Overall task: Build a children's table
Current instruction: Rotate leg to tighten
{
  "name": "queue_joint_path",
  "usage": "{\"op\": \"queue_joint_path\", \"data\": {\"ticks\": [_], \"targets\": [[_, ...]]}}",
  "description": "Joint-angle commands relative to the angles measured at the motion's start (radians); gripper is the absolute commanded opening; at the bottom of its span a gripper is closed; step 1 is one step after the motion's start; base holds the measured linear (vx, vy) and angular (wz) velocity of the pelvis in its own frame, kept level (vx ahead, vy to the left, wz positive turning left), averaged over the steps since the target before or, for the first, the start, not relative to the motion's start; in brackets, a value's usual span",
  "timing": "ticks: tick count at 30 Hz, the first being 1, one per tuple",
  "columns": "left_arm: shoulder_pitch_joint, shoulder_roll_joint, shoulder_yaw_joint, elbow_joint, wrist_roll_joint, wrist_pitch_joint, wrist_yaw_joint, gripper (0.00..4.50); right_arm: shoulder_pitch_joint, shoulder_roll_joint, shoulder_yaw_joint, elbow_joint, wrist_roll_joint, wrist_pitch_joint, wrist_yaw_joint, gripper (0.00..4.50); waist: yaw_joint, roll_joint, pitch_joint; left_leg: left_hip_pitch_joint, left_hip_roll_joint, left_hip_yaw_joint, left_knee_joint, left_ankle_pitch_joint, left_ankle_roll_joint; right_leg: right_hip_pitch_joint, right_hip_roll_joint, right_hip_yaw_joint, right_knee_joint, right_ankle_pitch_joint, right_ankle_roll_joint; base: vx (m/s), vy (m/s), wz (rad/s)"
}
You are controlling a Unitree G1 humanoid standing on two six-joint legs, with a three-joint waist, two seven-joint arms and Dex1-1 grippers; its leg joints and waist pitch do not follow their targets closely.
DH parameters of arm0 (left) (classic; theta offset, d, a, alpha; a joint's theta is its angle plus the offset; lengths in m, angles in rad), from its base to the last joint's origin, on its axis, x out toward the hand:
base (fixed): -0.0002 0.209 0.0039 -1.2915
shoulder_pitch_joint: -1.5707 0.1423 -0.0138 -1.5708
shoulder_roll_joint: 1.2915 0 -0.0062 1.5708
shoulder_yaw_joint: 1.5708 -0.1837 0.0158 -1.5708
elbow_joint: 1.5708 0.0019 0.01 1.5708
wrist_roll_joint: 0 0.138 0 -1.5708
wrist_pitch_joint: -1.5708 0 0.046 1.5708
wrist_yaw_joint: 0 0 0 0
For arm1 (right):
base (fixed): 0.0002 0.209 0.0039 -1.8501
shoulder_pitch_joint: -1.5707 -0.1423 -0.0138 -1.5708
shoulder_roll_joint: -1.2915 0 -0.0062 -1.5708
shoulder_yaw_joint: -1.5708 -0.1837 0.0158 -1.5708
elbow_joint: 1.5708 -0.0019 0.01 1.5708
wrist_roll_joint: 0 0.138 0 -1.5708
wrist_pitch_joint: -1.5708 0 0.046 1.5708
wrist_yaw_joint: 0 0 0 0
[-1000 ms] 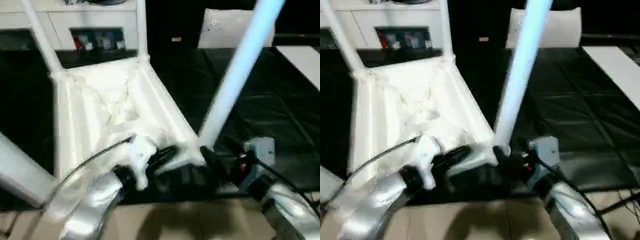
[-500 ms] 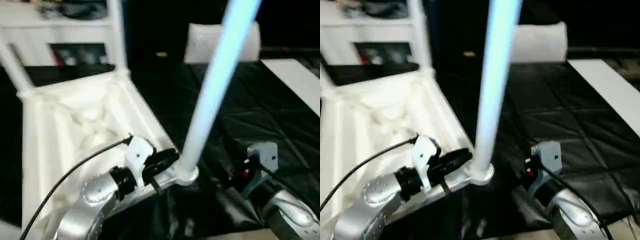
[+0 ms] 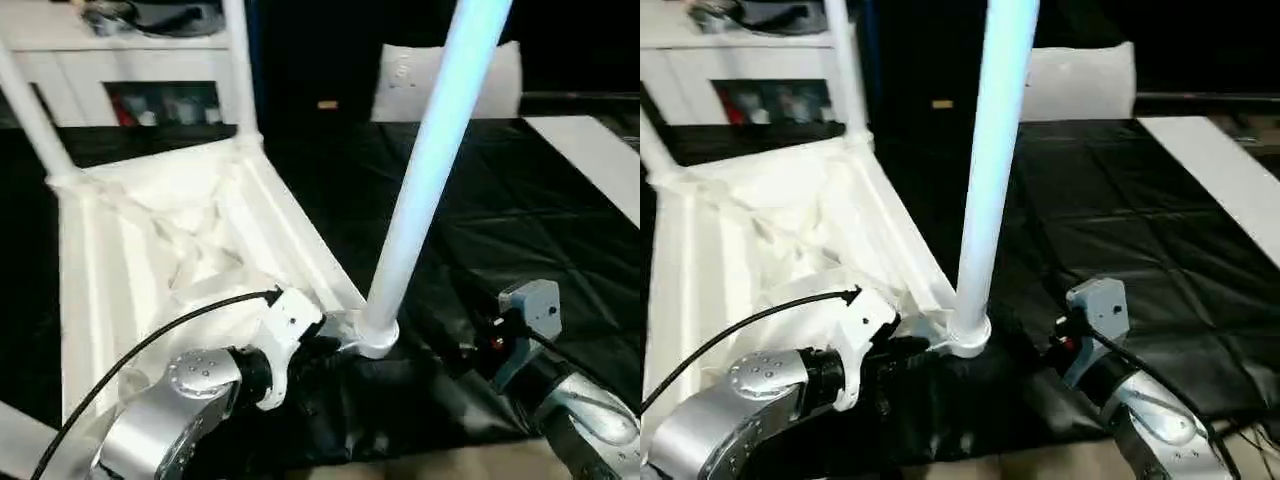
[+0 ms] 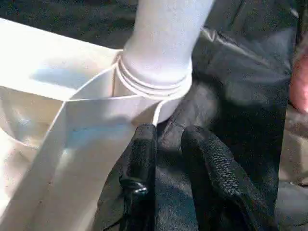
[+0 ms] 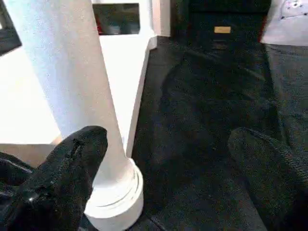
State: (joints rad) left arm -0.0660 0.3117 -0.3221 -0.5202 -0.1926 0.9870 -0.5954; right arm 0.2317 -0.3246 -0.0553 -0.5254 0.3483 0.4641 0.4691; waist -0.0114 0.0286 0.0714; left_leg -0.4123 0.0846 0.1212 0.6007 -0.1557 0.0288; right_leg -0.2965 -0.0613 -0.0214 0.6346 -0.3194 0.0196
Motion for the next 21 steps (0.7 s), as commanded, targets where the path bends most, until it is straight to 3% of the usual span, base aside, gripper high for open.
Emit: {"op": "queue_joint_path", "data": {"ticks": [1, 3, 6, 12, 18, 19, 20, 21], "targets": [[-0.018, -0.003, -0.006, 0.002, 0.028, 0.031, 0.035, 1.24, -0.011, -0.009, 0.000, 0.011, -0.003, -0.011, 0.014, 4.50, -0.003, -0.002, -0.026, 0.038, 0.118, -0.083, -0.111, -0.649, -0.164, -0.036, -0.101, 0.039, -0.099, -0.266, -0.133, -0.014, 0.054, -0.09], [-0.035, -0.005, -0.014, 0.013, 0.034, 0.057, 0.063, 1.24, -0.012, -0.018, 0.008, 0.013, -0.009, -0.014, 0.026, 4.50, -0.005, -0.004, -0.027, 0.035, 0.117, -0.082, -0.103, -0.621, -0.152, -0.036, -0.112, 0.042, -0.107, -0.284, -0.135, 0.000, 0.000, 0.00], [-0.059, 0.022, -0.044, 0.012, 0.045, 0.085, 0.080, 1.24, -0.010, -0.027, 0.015, 0.015, -0.015, -0.020, 0.035, 4.50, -0.004, -0.007, -0.032, 0.028, 0.120, -0.075, -0.102, -0.550, -0.118, -0.038, -0.108, 0.041, -0.104, -0.229, -0.138, 0.000, 0.000, 0.00], [-0.069, 0.051, -0.079, -0.015, 0.047, 0.157, 0.078, 1.24, 0.010, -0.053, 0.015, 0.009, -0.003, -0.019, 0.055, 4.50, 0.003, -0.012, -0.022, 0.031, 0.122, -0.069, -0.093, -0.567, -0.105, -0.057, -0.123, 0.049, -0.119, -0.348, -0.143, 0.000, 0.000, 0.00], [-0.088, 0.082, -0.121, 0.010, 0.079, 0.117, 0.103, 1.24, 0.019, -0.090, 0.018, -0.003, 0.011, -0.003, 0.094, 4.50, 0.008, -0.011, -0.022, 0.029, 0.125, -0.066, -0.103, -0.561, -0.099, -0.055, -0.113, 0.048, -0.113, -0.271, -0.145, 0.000, 0.000, 0.00], [-0.088, 0.082, -0.121, 0.010, 0.079, 0.117, 0.103, 0.97, 0.019, -0.090, 0.018, -0.003, 0.011, -0.003, 0.094, 4.50, 0.011, -0.012, -0.022, 0.028, 0.126, -0.064, -0.103, -0.543, -0.088, -0.054, -0.114, 0.049, -0.113, -0.255, -0.149, 0.000, 0.000, 0.00], [-0.094, 0.078, -0.114, 0.019, 0.082, 0.104, 0.106, 0.97, 0.024, -0.120, 0.024, -0.015, 0.032, 0.009, 0.127, 4.50, 0.013, -0.008, -0.023, 0.029, 0.125, -0.064, -0.102, -0.533, -0.085, -0.053, -0.116, 0.050, -0.113, -0.249, -0.152, 0.000, 0.000, 0.00], [-0.094, 0.077, -0.112, 0.022, 0.080, 0.090, 0.101, 0.90, 0.027, -0.136, 0.024, -0.021, 0.044, 0.017, 0.146, 4.50, 0.016, -0.011, -0.023, 0.027, 0.128, -0.062, -0.102, -0.517, -0.074, -0.048, -0.115, 0.049, -0.114, -0.232, -0.153, 0.000, 0.000, 0.00]]}}
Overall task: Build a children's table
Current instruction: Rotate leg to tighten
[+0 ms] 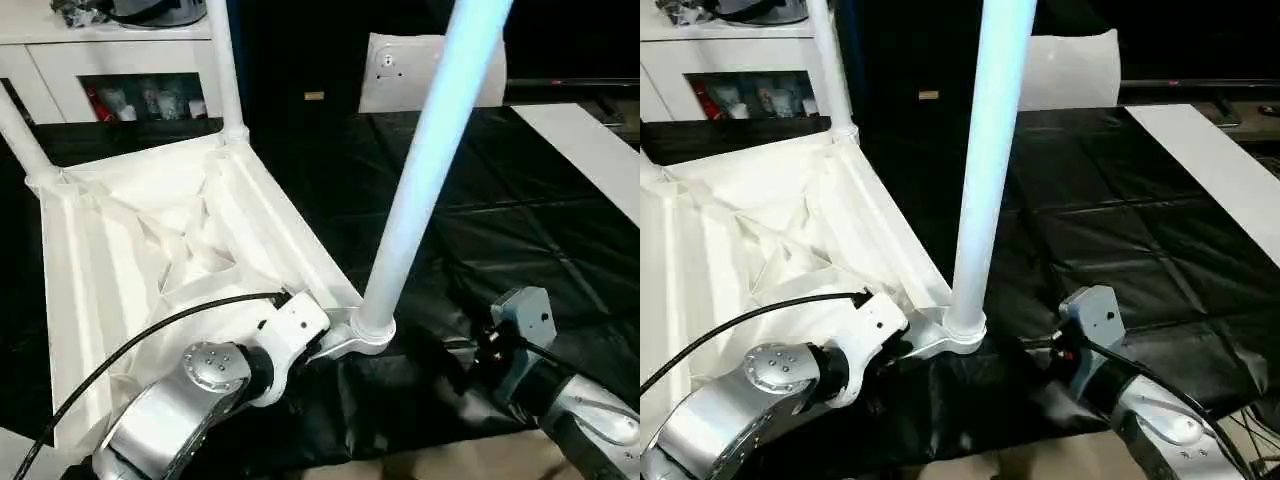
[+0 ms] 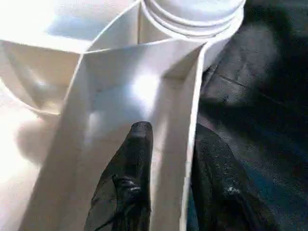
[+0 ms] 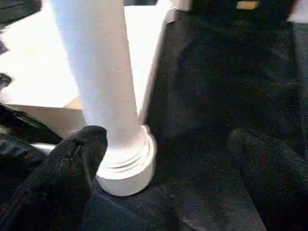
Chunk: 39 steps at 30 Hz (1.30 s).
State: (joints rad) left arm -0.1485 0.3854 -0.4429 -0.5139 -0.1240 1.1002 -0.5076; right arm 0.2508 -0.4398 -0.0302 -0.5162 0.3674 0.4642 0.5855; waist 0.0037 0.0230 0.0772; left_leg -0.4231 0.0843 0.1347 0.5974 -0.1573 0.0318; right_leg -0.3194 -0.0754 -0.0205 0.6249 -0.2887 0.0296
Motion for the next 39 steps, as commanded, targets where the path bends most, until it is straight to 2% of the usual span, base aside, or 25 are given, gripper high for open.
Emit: {"op": "queue_joint_path", "data": {"ticks": [1, 3, 4, 5, 7, 9, 13, 14, 18, 20, 22, 24, 25, 27, 28, 29, 31, 34, 35, 36, 37, 38, 39], "targets": [[-0.012, 0.004, 0.009, 0.015, 0.012, -0.024, 0.013, 0.77, 0.008, -0.021, -0.001, -0.031, 0.026, 0.018, 0.031, 4.50, 0.003, -0.005, -0.029, 0.038, 0.129, -0.075, -0.099, -0.503, -0.072, -0.025, -0.100, 0.048, -0.103, -0.250, -0.165, 0.000, 0.000, 0.00], [-0.014, 0.013, 0.010, 0.011, -0.002, -0.054, -0.001, 0.64, 0.018, -0.085, -0.006, -0.044, 0.055, 0.028, 0.116, 4.50, 0.008, -0.004, -0.028, 0.036, 0.129, -0.072, -0.098, -0.477, -0.050, -0.019, -0.100, 0.047, -0.103, -0.226, -0.170, 0.000, 0.000, 0.00], [-0.014, 0.013, 0.010, 0.011, -0.002, -0.054, -0.001, 0.53, 0.018, -0.085, -0.006, -0.044, 0.055, 0.028, 0.116, 4.50, 0.008, -0.005, -0.028, 0.035, 0.130, -0.073, -0.099, -0.468, -0.042, -0.018, -0.100, 0.047, -0.102, -0.213, -0.174, 0.000, 0.000, 0.00], [-0.013, 0.027, 0.000, 0.008, -0.004, -0.074, -0.015, 0.49, 0.026, -0.125, -0.005, -0.052, 0.072, 0.031, 0.168, 4.50, 0.008, -0.006, -0.028, 0.034, 0.129, -0.072, -0.099, -0.464, -0.037, -0.018, -0.100, 0.046, -0.102, -0.209, -0.177, 0.000, 0.000, 0.00], [-0.012, 0.035, -0.006, 0.006, -0.005, -0.078, -0.020, 0.42, 0.031, -0.146, -0.006, -0.058, 0.084, 0.036, 0.195, 4.50, 0.009, -0.004, -0.027, 0.035, 0.132, -0.073, -0.099, -0.459, -0.028, -0.017, -0.099, 0.045, -0.101, -0.192, -0.188, 0.000, 0.000, 0.00], [-0.005, 0.050, -0.022, 0.007, 0.002, -0.086, -0.026, 0.06, 0.038, -0.179, -0.012, -0.066, 0.107, 0.048, 0.234, 4.50, 0.008, -0.006, -0.026, 0.035, 0.132, -0.074, -0.100, -0.467, -0.026, -0.016, -0.098, 0.044, -0.101, -0.195, -0.197, 0.000, 0.000, 0.00], [0.000, 0.082, -0.048, 0.007, 0.013, -0.129, -0.050, 0.03, 0.037, -0.214, -0.022, -0.068, 0.133, 0.055, 0.271, 4.50, 0.009, -0.005, -0.024, 0.036, 0.132, -0.074, -0.100, -0.466, -0.023, -0.015, -0.101, 0.045, -0.103, -0.213, -0.195, 0.000, 0.000, 0.00], [0.004, 0.100, -0.054, 0.010, 0.011, -0.170, -0.074, 0.03, 0.032, -0.225, -0.026, -0.062, 0.136, 0.049, 0.282, 4.50, 0.009, -0.004, -0.024, 0.036, 0.133, -0.075, -0.101, -0.466, -0.024, -0.016, -0.100, 0.045, -0.104, -0.211, -0.194, 0.000, 0.000, 0.00], [-0.001, 0.120, -0.038, 0.040, -0.017, -0.219, -0.124, 0.03, 0.014, -0.229, -0.028, -0.036, 0.123, 0.024, 0.290, 4.50, 0.009, -0.006, -0.028, 0.038, 0.134, -0.071, -0.104, -0.419, -0.008, -0.013, -0.097, 0.042, -0.098, -0.121, -0.210, 0.000, 0.000, 0.00], [-0.006, 0.129, -0.037, 0.070, -0.018, -0.290, -0.158, 0.03, 0.007, -0.227, -0.026, -0.029, 0.121, 0.022, 0.293, 4.50, 0.010, -0.010, -0.030, 0.038, 0.134, -0.069, -0.103, -0.395, 0.009, -0.010, -0.097, 0.040, -0.098, -0.080, -0.218, 0.000, 0.000, 0.00], [-0.020, 0.169, -0.057, 0.143, -0.018, -0.490, -0.273, 0.03, -0.008, -0.221, -0.020, -0.017, 0.126, 0.011, 0.290, 4.50, 0.018, -0.017, -0.030, 0.038, 0.131, -0.060, -0.099, -0.359, 0.041, -0.007, -0.102, 0.041, -0.101, -0.075, -0.219, 0.000, 0.000, 0.00], [-0.033, 0.186, -0.058, 0.200, -0.026, -0.585, -0.340, 0.03, -0.018, -0.216, -0.015, -0.010, 0.130, 0.008, 0.290, 4.50, 0.026, -0.015, -0.027, 0.042, 0.131, -0.057, -0.099, -0.357, 0.048, -0.011, -0.101, 0.042, -0.105, -0.110, -0.215, 0.000, 0.000, 0.00], [-0.045, 0.189, -0.056, 0.239, -0.030, -0.635, -0.372, 0.03, -0.024, -0.213, -0.013, -0.005, 0.135, 0.008, 0.290, 4.50, 0.035, -0.018, -0.028, 0.049, 0.132, -0.052, -0.099, -0.363, 0.046, -0.016, -0.102, 0.044, -0.109, -0.146, -0.211, 0.000, 0.000, 0.00], [-0.101, 0.199, -0.078, 0.362, -0.005, -0.763, -0.443, 0.03, -0.039, -0.211, -0.002, 0.009, 0.137, 0.000, 0.296, 4.50, 0.046, -0.016, -0.029, 0.056, 0.135, -0.048, -0.101, -0.375, 0.027, -0.022, -0.101, 0.045, -0.108, -0.180, -0.207, 0.000, 0.000, 0.00], [-0.111, 0.201, -0.083, 0.380, 0.002, -0.776, -0.449, 0.03, -0.042, -0.213, 0.000, 0.011, 0.137, -0.001, 0.298, 4.50, 0.055, -0.015, -0.029, 0.061, 0.137, -0.046, -0.103, -0.390, 0.013, -0.024, -0.103, 0.046, -0.108, -0.213, -0.203, 0.000, 0.000, 0.00], [-0.111, 0.201, -0.083, 0.380, 0.002, -0.776, -0.449, 0.03, -0.042, -0.213, 0.000, 0.011, 0.137, -0.001, 0.298, 4.50, 0.054, -0.020, -0.030, 0.059, 0.137, -0.044, -0.103, -0.390, 0.008, -0.022, -0.105, 0.046, -0.107, -0.218, -0.204, 0.000, 0.000, 0.00], [-0.122, 0.204, -0.091, 0.399, 0.007, -0.795, -0.464, 0.03, -0.045, -0.213, 0.001, 0.014, 0.138, -0.002, 0.300, 4.50, 0.055, -0.017, -0.030, 0.053, 0.141, -0.048, -0.110, -0.392, -0.010, -0.019, -0.107, 0.043, -0.101, -0.231, -0.199, 0.000, 0.000, 0.00], [-0.180, 0.206, -0.105, 0.509, 0.021, -0.909, -0.551, 0.03, -0.078, -0.209, 0.015, 0.045, 0.139, -0.013, 0.324, 4.50, 0.056, -0.015, -0.031, 0.062, 0.136, -0.040, -0.105, -0.412, -0.020, -0.029, -0.111, 0.048, -0.107, -0.257, -0.199, 0.000, 0.000, 0.00], [-0.191, 0.200, -0.102, 0.543, 0.022, -0.951, -0.574, 0.03, -0.091, -0.206, 0.022, 0.058, 0.140, -0.016, 0.333, 4.50, 0.059, -0.015, -0.032, 0.063, 0.138, -0.039, -0.104, -0.415, -0.026, -0.029, -0.114, 0.049, -0.108, -0.268, -0.200, 0.000, 0.000, 0.00], [-0.196, 0.193, -0.098, 0.564, 0.018, -0.972, -0.588, 0.03, -0.113, -0.200, 0.035, 0.080, 0.137, -0.023, 0.346, 4.50, 0.058, -0.018, -0.029, 0.061, 0.137, -0.038, -0.100, -0.420, -0.029, -0.030, -0.123, 0.051, -0.113, -0.305, -0.202, 0.000, 0.000, 0.00], [-0.200, 0.187, -0.095, 0.578, 0.016, -0.987, -0.596, 0.01, -0.129, -0.195, 0.045, 0.098, 0.134, -0.029, 0.356, 4.32, 0.062, -0.017, -0.031, 0.060, 0.141, -0.040, -0.101, -0.417, -0.034, -0.028, -0.127, 0.051, -0.113, -0.333, -0.199, 0.000, 0.000, 0.00], [-0.209, 0.183, -0.097, 0.603, 0.021, -1.018, -0.610, 0.00, -0.150, -0.189, 0.059, 0.122, 0.127, -0.039, 0.364, 4.21, 0.064, -0.008, -0.030, 0.063, 0.144, -0.041, -0.102, -0.419, -0.039, -0.031, -0.127, 0.052, -0.112, -0.331, -0.198, 0.000, 0.000, 0.00], [-0.225, 0.176, -0.106, 0.636, 0.018, -1.051, -0.655, 0.00, -0.200, -0.182, 0.093, 0.179, 0.102, -0.066, 0.393, 4.14, 0.060, -0.011, -0.033, 0.062, 0.146, -0.039, -0.110, -0.424, -0.050, -0.031, -0.118, 0.047, -0.105, -0.297, -0.205, 0.000, 0.000, 0.00]]}}
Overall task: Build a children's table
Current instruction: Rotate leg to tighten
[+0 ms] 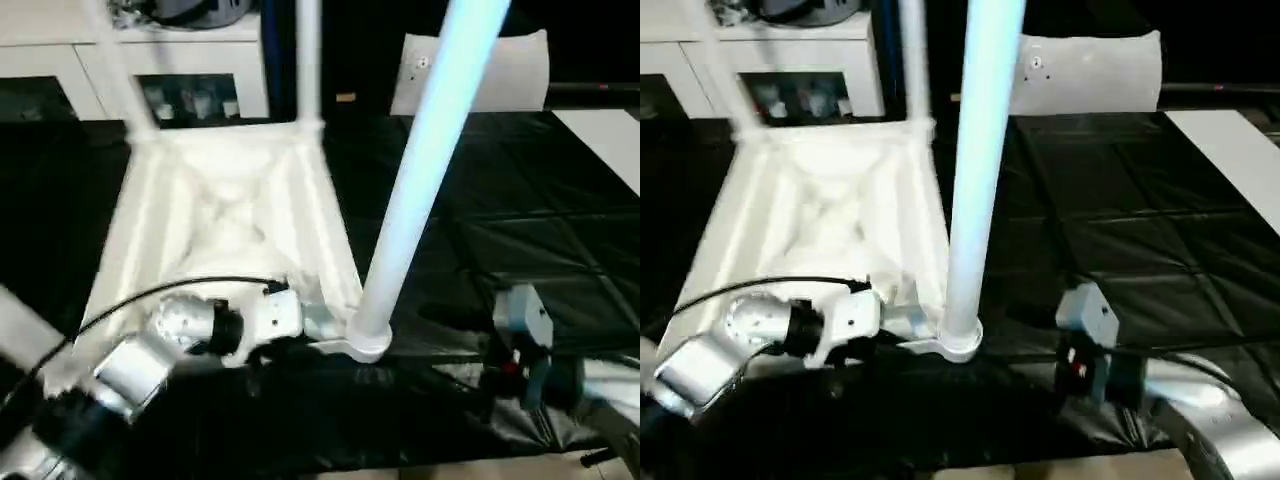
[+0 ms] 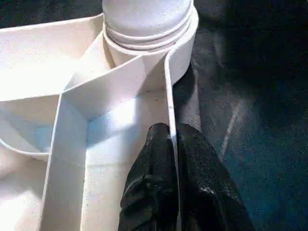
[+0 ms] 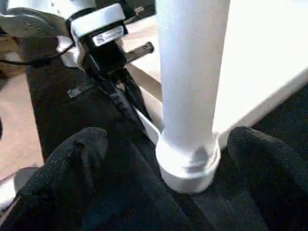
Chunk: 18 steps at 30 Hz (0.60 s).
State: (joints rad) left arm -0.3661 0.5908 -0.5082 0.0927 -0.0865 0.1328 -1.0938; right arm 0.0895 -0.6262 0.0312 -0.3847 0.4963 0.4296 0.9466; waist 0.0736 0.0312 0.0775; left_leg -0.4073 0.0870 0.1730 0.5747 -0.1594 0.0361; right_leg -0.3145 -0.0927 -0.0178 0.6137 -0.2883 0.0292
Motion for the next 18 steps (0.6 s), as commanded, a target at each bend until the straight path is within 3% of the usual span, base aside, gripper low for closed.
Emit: {"op": "queue_joint_path", "data": {"ticks": [1, 5, 8, 9, 12, 14, 18], "targets": [[-0.008, -0.030, -0.041, 0.030, -0.019, -0.084, -0.068, 0.00, -0.038, 0.005, 0.031, 0.047, -0.027, -0.032, 0.032, 4.14, -0.011, -0.021, -0.034, 0.046, 0.143, -0.076, -0.089, -0.423, -0.055, -0.036, -0.098, 0.043, -0.091, -0.285, -0.208, 0.000, 0.000, 0.00], [-0.048, -0.055, -0.054, 0.080, -0.042, -0.124, -0.151, 0.00, -0.150, 0.018, 0.083, 0.158, -0.054, -0.062, 0.104, 3.73, 0.001, -0.029, -0.034, 0.050, 0.146, -0.065, -0.082, -0.380, -0.033, -0.037, -0.109, 0.050, -0.094, -0.245, -0.231, 0.000, 0.000, 0.00], [-0.064, -0.067, -0.052, 0.112, -0.044, -0.150, -0.170, 0.00, -0.179, 0.017, 0.097, 0.190, -0.062, -0.073, 0.130, 3.36, 0.006, -0.026, -0.038, 0.049, 0.148, -0.059, -0.087, -0.334, -0.007, -0.034, -0.098, 0.044, -0.084, -0.170, -0.241, 0.000, 0.000, 0.00], [-0.080, -0.076, -0.051, 0.147, -0.040, -0.175, -0.189, 0.00, -0.202, 0.012, 0.113, 0.218, -0.068, -0.085, 0.162, 3.36, 0.007, -0.030, -0.040, 0.049, 0.148, -0.055, -0.089, -0.318, 0.005, -0.033, -0.092, 0.040, -0.077, -0.120, -0.248, 0.000, 0.000, 0.00], [-0.092, -0.084, -0.045, 0.179, -0.033, -0.201, -0.210, 0.00, -0.225, 0.008, 0.130, 0.247, -0.072, -0.099, 0.196, 3.18, 0.005, -0.031, -0.042, 0.043, 0.145, -0.051, -0.084, -0.294, 0.042, -0.027, -0.099, 0.038, -0.074, -0.062, -0.269, 0.000, 0.000, 0.00], [-0.111, -0.090, -0.040, 0.218, -0.016, -0.230, -0.233, 0.00, -0.257, 0.000, 0.160, 0.287, -0.080, -0.119, 0.256, 2.92, 0.002, -0.037, -0.041, 0.039, 0.144, -0.049, -0.081, -0.288, 0.058, -0.022, -0.101, 0.037, -0.076, -0.064, -0.275, 0.000, 0.000, 0.00], [-0.131, -0.100, -0.036, 0.259, -0.011, -0.262, -0.268, 0.00, -0.296, -0.002, 0.200, 0.335, -0.099, -0.149, 0.329, 2.49, 0.004, -0.035, -0.039, 0.042, 0.149, -0.049, -0.083, -0.309, 0.056, -0.025, -0.101, 0.037, -0.077, -0.112, -0.279, 0.000, 0.000, 0.00]]}}
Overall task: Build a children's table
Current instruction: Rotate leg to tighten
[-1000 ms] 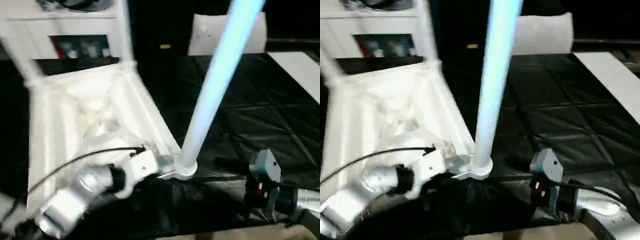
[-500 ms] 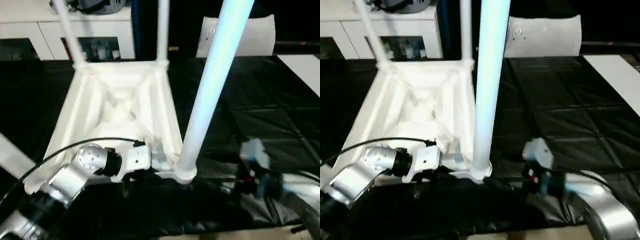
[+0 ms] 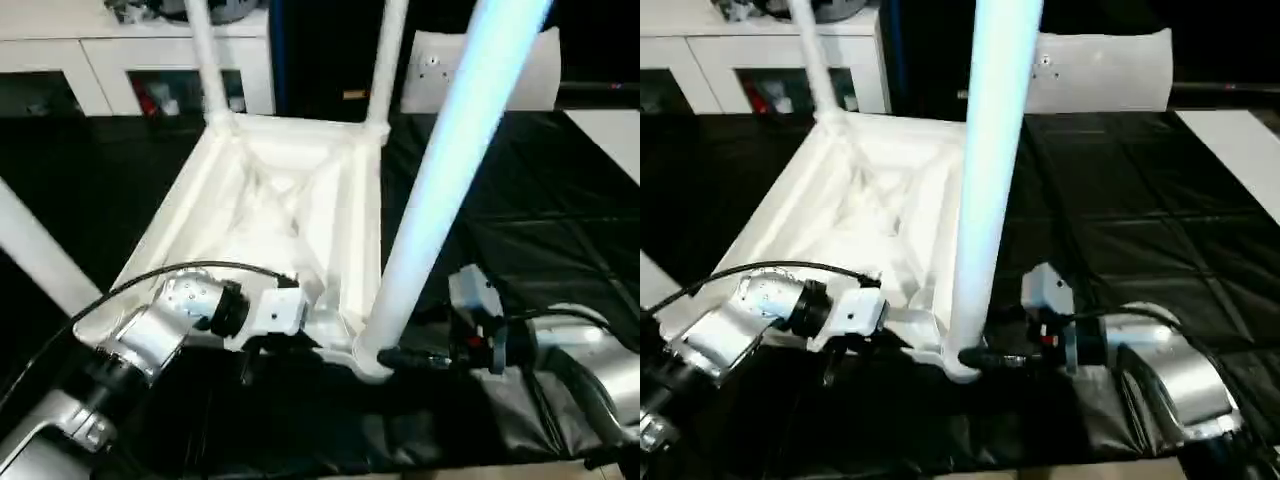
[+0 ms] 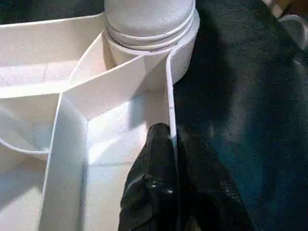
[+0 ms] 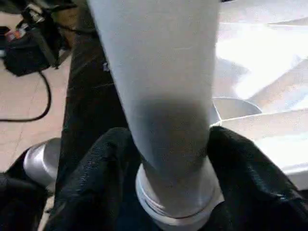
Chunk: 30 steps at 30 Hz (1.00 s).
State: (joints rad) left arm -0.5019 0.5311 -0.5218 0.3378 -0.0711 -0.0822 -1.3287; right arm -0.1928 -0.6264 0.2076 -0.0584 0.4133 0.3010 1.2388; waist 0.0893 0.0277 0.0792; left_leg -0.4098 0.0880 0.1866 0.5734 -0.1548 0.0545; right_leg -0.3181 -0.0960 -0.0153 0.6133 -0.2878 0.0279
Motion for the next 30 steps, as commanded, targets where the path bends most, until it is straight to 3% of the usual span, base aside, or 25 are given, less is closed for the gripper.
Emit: {"op": "queue_joint_path", "data": {"ticks": [1, 6, 12, 17, 19, 21, 22, 23, 24, 25, 27, 28, 29, 30], "targets": [[0.003, -0.041, -0.023, 0.018, -0.025, -0.051, -0.036, 0.00, -0.018, -0.001, 0.027, 0.015, -0.019, -0.024, 0.043, 2.49, -0.012, -0.031, -0.039, 0.044, 0.148, -0.063, -0.083, -0.329, 0.030, -0.023, -0.097, 0.035, -0.078, -0.136, -0.279, 0.000, 0.000, 0.00], [-0.007, -0.053, -0.023, 0.046, -0.016, -0.073, -0.058, 0.00, -0.057, 0.010, 0.048, 0.067, -0.032, -0.043, 0.078, 2.03, -0.010, -0.035, -0.034, 0.047, 0.151, -0.064, -0.083, -0.362, 0.002, -0.029, -0.106, 0.041, -0.085, -0.209, -0.275, 0.000, 0.000, 0.00], [-0.010, -0.074, 0.003, 0.074, -0.006, -0.026, -0.019, 0.00, -0.050, 0.012, 0.060, 0.061, -0.032, -0.041, 0.092, 1.91, -0.008, -0.033, -0.027, 0.050, 0.154, -0.069, -0.086, -0.405, -0.024, -0.037, -0.111, 0.048, -0.093, -0.289, -0.253, 0.000, 0.000, 0.00], [0.005, -0.097, 0.030, 0.057, -0.001, 0.054, 0.051, 0.00, -0.008, 0.047, 0.051, 0.006, -0.005, 0.014, 0.022, 1.90, -0.006, -0.018, -0.012, 0.054, 0.155, -0.082, -0.092, -0.482, -0.063, -0.050, -0.114, 0.058, -0.104, -0.384, -0.225, 0.000, 0.000, 0.00], [0.019, -0.121, 0.042, 0.035, 0.015, 0.104, 0.114, 0.00, 0.029, 0.090, 0.042, -0.033, -0.010, 0.054, -0.081, 1.89, -0.006, -0.020, -0.006, 0.051, 0.155, -0.089, -0.098, -0.507, -0.082, -0.052, -0.115, 0.060, -0.108, -0.428, -0.198, 0.000, 0.000, 0.00], [0.027, -0.138, 0.050, 0.024, 0.017, 0.134, 0.143, 0.00, 0.045, 0.115, 0.041, -0.047, -0.024, 0.066, -0.140, 1.89, -0.016, -0.022, -0.004, 0.041, 0.146, -0.093, -0.102, -0.532, -0.097, -0.052, -0.114, 0.053, -0.108, -0.483, -0.176, -0.015, 0.015, -0.12], [0.044, -0.181, 0.066, -0.002, 0.024, 0.197, 0.210, 0.00, 0.072, 0.175, 0.042, -0.070, -0.063, 0.106, -0.269, 1.89, -0.020, -0.014, 0.006, 0.033, 0.141, -0.102, -0.104, -0.567, -0.113, -0.053, -0.118, 0.048, -0.111, -0.560, -0.154, -0.030, 0.030, -0.24], [0.052, -0.206, 0.071, -0.016, 0.027, 0.235, 0.250, 0.00, 0.084, 0.210, 0.042, -0.081, -0.083, 0.137, -0.341, 1.89, -0.025, -0.017, 0.008, 0.034, 0.142, -0.100, -0.109, -0.591, -0.128, -0.057, -0.113, 0.048, -0.114, -0.586, -0.140, -0.036, 0.041, -0.27], [0.054, -0.214, 0.072, -0.021, 0.028, 0.246, 0.262, 0.00, 0.088, 0.220, 0.042, -0.084, -0.089, 0.148, -0.364, 1.89, -0.031, -0.018, 0.013, 0.037, 0.138, -0.109, -0.109, -0.653, -0.156, -0.065, -0.114, 0.043, -0.118, -0.646, -0.118, -0.034, 0.047, -0.29], [0.058, -0.260, 0.075, -0.038, 0.039, 0.294, 0.326, 0.00, 0.096, 0.290, 0.036, -0.098, -0.103, 0.208, -0.476, 1.89, -0.045, -0.016, 0.015, 0.035, 0.130, -0.119, -0.110, -0.707, -0.180, -0.065, -0.113, 0.038, -0.117, -0.676, -0.100, -0.034, 0.047, -0.29], [0.059, -0.286, 0.078, -0.049, 0.047, 0.320, 0.359, 0.00, 0.097, 0.332, 0.029, -0.108, -0.106, 0.244, -0.532, 1.89, -0.060, -0.014, 0.016, 0.028, 0.122, -0.130, -0.121, -0.742, -0.203, -0.056, -0.104, 0.027, -0.112, -0.650, -0.083, -0.037, 0.071, -0.34], [0.057, -0.329, 0.086, -0.063, 0.057, 0.368, 0.413, 0.00, 0.092, 0.390, 0.018, -0.121, -0.115, 0.297, -0.615, 1.89, -0.068, -0.004, 0.020, 0.023, 0.118, -0.135, -0.141, -0.797, -0.223, -0.046, -0.085, 0.021, -0.101, -0.578, -0.080, -0.039, 0.080, -0.33], [0.053, -0.346, 0.087, -0.064, 0.067, 0.379, 0.436, 0.00, 0.086, 0.412, 0.012, -0.121, -0.120, 0.315, -0.646, 1.89, -0.069, -0.006, 0.016, 0.026, 0.115, -0.135, -0.146, -0.821, -0.232, -0.045, -0.079, 0.019, -0.098, -0.542, -0.084, -0.044, 0.082, -0.25], [0.048, -0.368, 0.090, -0.065, 0.079, 0.393, 0.463, 0.00, 0.077, 0.438, 0.007, -0.121, -0.124, 0.334, -0.685, 1.89, -0.069, -0.003, 0.011, 0.039, 0.112, -0.136, -0.151, -0.860, -0.245, -0.049, -0.075, 0.019, -0.097, -0.481, -0.087, -0.047, 0.073, -0.16]]}}
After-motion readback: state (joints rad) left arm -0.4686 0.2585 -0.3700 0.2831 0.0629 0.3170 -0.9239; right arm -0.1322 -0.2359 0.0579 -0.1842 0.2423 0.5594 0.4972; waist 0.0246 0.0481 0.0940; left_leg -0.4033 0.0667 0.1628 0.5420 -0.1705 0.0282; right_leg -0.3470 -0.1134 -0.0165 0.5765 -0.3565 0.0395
